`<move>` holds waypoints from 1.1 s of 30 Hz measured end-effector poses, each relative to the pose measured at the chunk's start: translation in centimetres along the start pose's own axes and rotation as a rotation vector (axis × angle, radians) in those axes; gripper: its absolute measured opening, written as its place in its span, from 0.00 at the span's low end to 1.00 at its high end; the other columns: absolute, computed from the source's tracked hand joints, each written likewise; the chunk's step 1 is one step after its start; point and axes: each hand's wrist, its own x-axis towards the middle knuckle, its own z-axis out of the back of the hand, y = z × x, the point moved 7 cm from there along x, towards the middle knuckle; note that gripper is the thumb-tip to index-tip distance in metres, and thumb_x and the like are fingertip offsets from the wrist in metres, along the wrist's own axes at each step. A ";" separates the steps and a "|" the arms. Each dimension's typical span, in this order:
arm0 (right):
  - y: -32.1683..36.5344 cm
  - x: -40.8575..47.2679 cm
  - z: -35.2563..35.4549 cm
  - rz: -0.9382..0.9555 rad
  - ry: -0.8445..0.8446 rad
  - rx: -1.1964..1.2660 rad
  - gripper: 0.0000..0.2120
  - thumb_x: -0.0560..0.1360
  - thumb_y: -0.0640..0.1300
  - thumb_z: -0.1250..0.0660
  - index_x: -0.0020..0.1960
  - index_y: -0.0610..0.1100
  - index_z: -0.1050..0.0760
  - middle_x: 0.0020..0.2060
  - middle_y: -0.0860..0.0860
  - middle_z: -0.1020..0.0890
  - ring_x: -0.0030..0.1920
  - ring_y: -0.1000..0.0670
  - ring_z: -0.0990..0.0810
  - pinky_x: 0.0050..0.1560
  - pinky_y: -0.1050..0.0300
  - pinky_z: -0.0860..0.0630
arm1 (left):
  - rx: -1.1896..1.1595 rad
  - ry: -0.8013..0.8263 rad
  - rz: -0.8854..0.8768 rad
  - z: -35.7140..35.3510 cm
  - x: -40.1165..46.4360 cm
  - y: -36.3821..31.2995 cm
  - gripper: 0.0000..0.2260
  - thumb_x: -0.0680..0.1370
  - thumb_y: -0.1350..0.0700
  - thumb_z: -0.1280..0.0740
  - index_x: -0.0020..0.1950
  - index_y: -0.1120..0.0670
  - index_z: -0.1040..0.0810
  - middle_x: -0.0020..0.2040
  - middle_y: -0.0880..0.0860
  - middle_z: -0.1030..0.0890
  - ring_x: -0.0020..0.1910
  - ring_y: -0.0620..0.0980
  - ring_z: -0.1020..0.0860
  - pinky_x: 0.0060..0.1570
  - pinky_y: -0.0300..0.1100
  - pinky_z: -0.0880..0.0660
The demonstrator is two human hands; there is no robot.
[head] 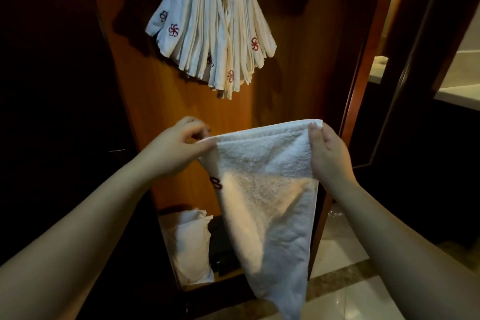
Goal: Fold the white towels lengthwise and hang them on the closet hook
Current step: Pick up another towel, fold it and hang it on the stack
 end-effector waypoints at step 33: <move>5.7 1.2 2.8 -0.033 0.002 0.293 0.14 0.75 0.67 0.39 0.48 0.63 0.18 0.48 0.56 0.13 0.48 0.54 0.14 0.48 0.52 0.19 | -0.588 -0.730 0.018 1.5 -4.5 -3.9 0.13 0.84 0.44 0.41 0.44 0.46 0.22 0.37 0.44 0.20 0.36 0.40 0.23 0.33 0.35 0.28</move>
